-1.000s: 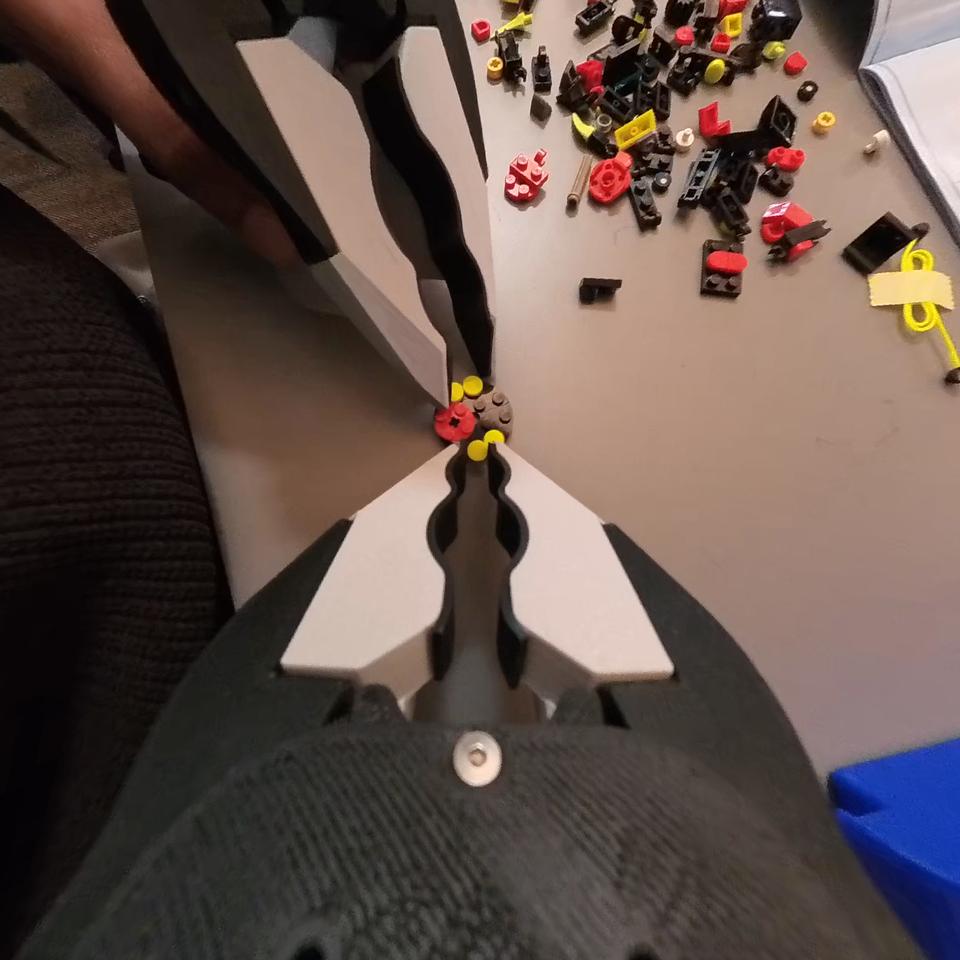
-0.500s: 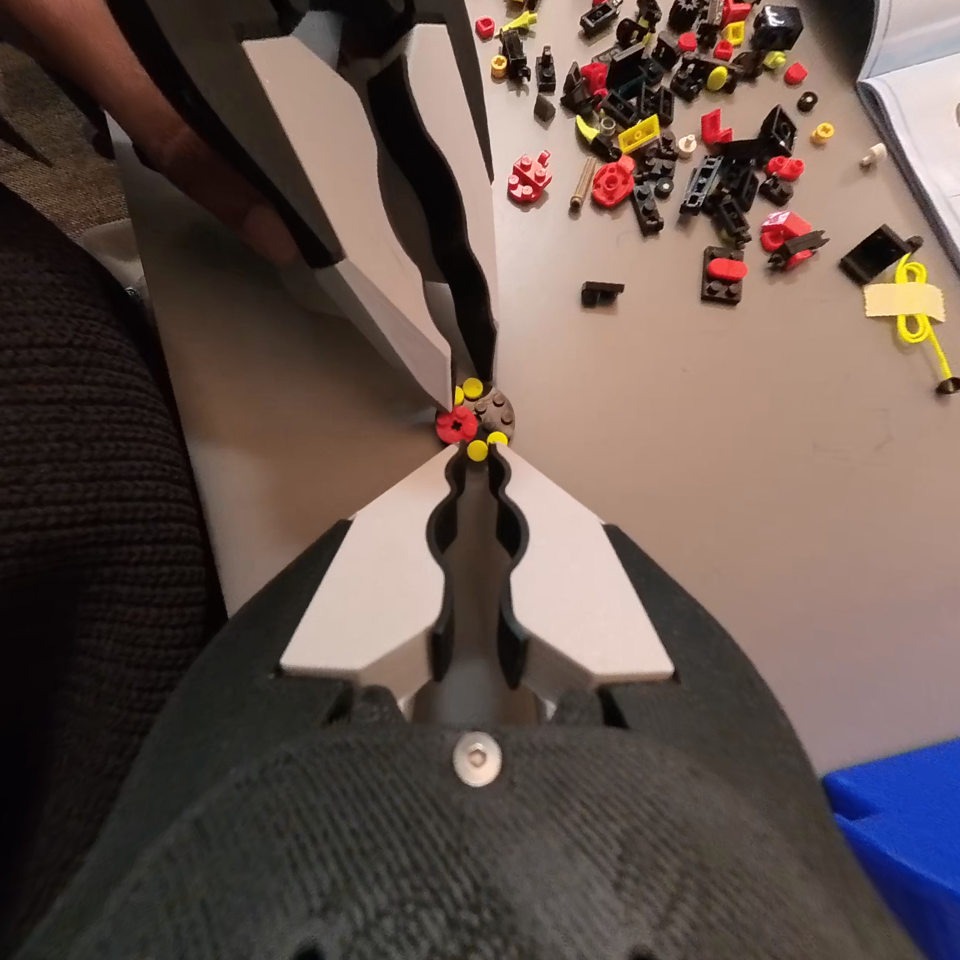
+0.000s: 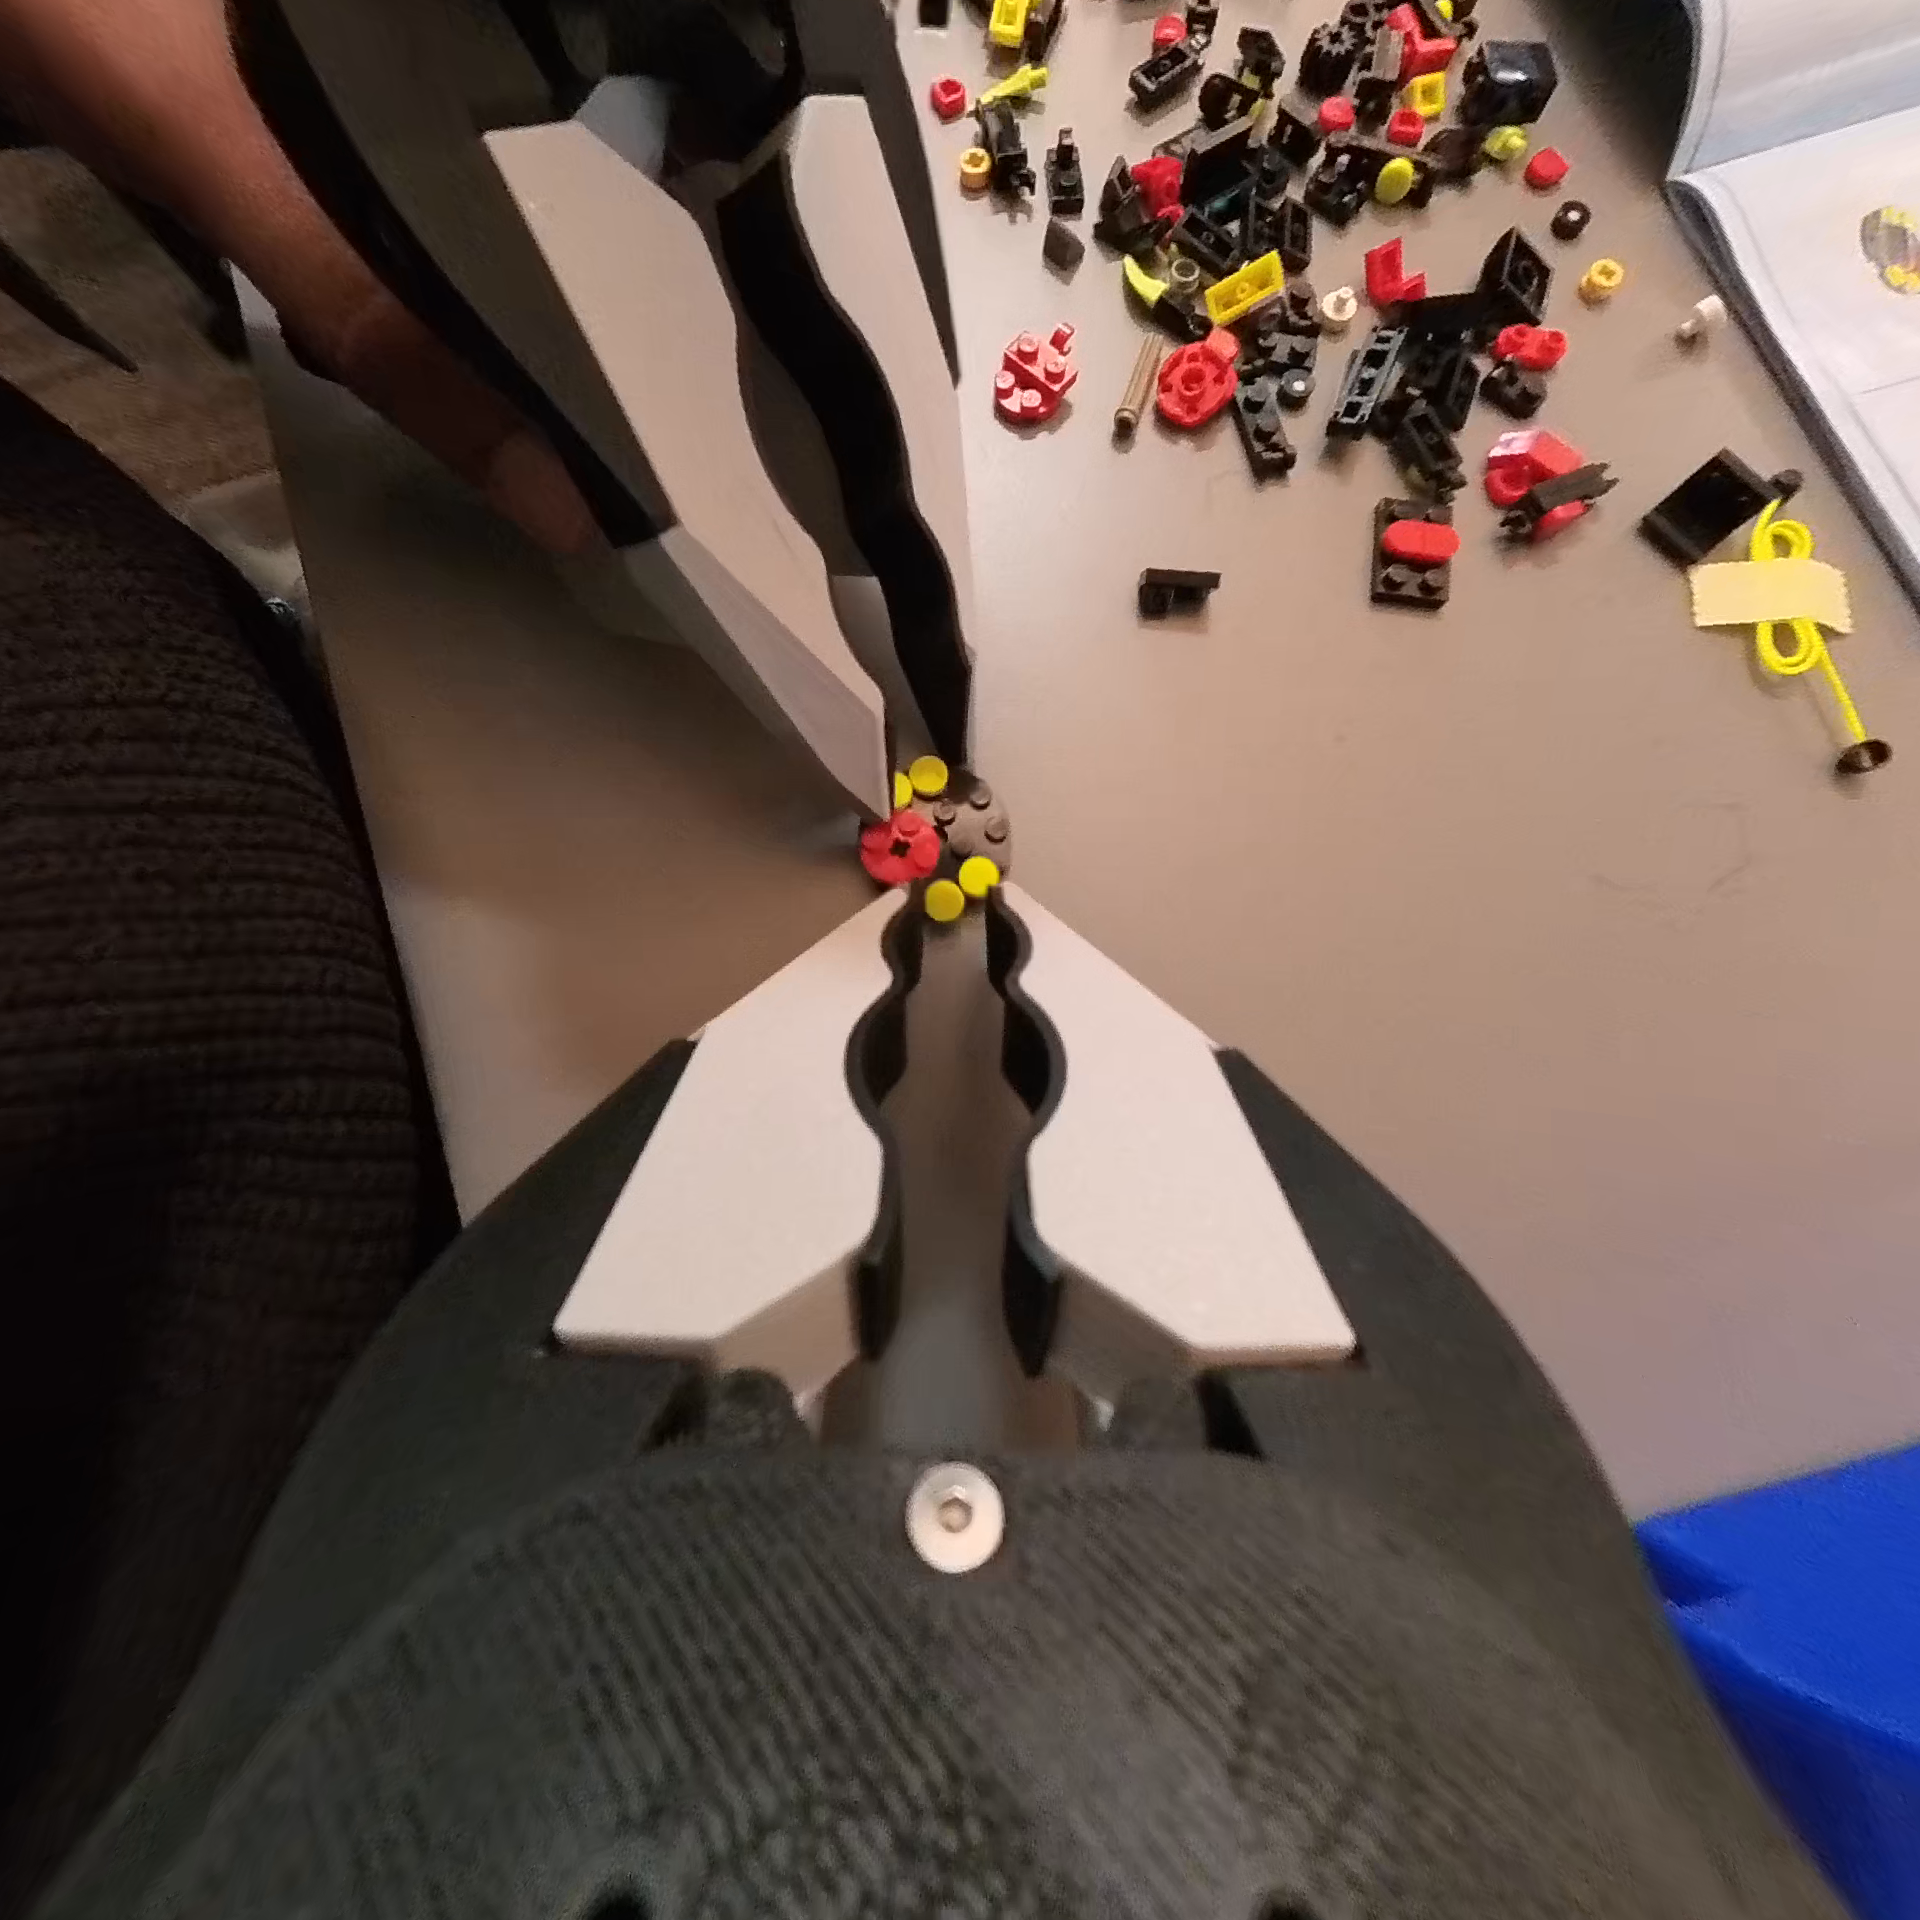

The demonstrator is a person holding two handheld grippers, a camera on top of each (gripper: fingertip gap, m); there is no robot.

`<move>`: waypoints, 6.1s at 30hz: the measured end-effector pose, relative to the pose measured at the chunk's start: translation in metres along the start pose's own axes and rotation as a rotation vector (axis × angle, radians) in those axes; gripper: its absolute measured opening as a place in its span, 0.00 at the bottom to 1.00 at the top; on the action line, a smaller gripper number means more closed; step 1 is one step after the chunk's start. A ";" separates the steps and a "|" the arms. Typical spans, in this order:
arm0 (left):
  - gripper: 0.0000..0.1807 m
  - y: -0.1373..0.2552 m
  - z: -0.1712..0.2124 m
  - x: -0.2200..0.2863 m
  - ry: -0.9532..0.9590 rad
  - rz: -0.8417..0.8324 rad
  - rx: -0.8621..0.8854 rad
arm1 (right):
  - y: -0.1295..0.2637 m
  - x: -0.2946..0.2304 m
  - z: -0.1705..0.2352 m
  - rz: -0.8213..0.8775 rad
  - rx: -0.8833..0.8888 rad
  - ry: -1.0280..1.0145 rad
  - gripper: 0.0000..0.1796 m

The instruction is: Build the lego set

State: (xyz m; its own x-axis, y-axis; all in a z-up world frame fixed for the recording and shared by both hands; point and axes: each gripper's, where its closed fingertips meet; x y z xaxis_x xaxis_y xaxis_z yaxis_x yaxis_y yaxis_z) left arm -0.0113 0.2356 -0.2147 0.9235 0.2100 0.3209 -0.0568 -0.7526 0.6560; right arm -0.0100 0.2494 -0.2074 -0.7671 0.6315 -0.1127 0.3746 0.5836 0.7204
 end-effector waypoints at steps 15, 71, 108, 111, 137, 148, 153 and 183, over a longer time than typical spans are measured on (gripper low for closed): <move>0.07 -0.001 0.000 0.000 -0.002 0.000 -0.002 | -0.003 -0.002 0.005 -0.032 -0.031 -0.024 0.00; 0.07 -0.001 0.000 0.001 0.007 0.009 0.000 | 0.002 -0.003 0.001 -0.025 -0.024 0.004 0.03; 0.07 -0.001 0.001 0.002 0.005 0.013 -0.003 | 0.003 0.004 -0.008 -0.008 0.012 -0.048 0.01; 0.07 0.000 0.001 0.001 0.012 0.013 -0.002 | 0.020 0.005 -0.027 -0.085 0.159 -0.125 0.05; 0.22 0.018 -0.028 0.014 0.290 0.278 0.215 | 0.017 -0.004 -0.029 -0.012 0.176 0.098 0.17; 0.06 0.031 -0.043 0.032 0.428 0.522 0.313 | 0.030 -0.017 -0.036 0.010 0.242 0.298 0.17; 0.03 0.035 -0.046 0.033 0.447 0.555 0.338 | 0.034 -0.015 -0.042 0.010 0.286 0.268 0.19; 0.02 0.081 -0.087 0.060 0.113 0.603 0.649 | 0.092 -0.027 -0.080 -0.619 0.604 -0.395 0.03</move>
State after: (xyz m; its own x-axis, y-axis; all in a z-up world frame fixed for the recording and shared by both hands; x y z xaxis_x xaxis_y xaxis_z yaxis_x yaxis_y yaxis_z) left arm 0.0061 0.2417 -0.0826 0.7610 -0.3011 0.5747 -0.2632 -0.9529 -0.1508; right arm 0.0031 0.2454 -0.0832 -0.7293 0.1841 -0.6589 0.2512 0.9679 -0.0076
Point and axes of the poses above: each gripper's, where its closed fingertips meet, y back along the fingers, z out of its underside, x = y × z across the jaws, and after that the axes turned 10 degrees about -y, right-handed
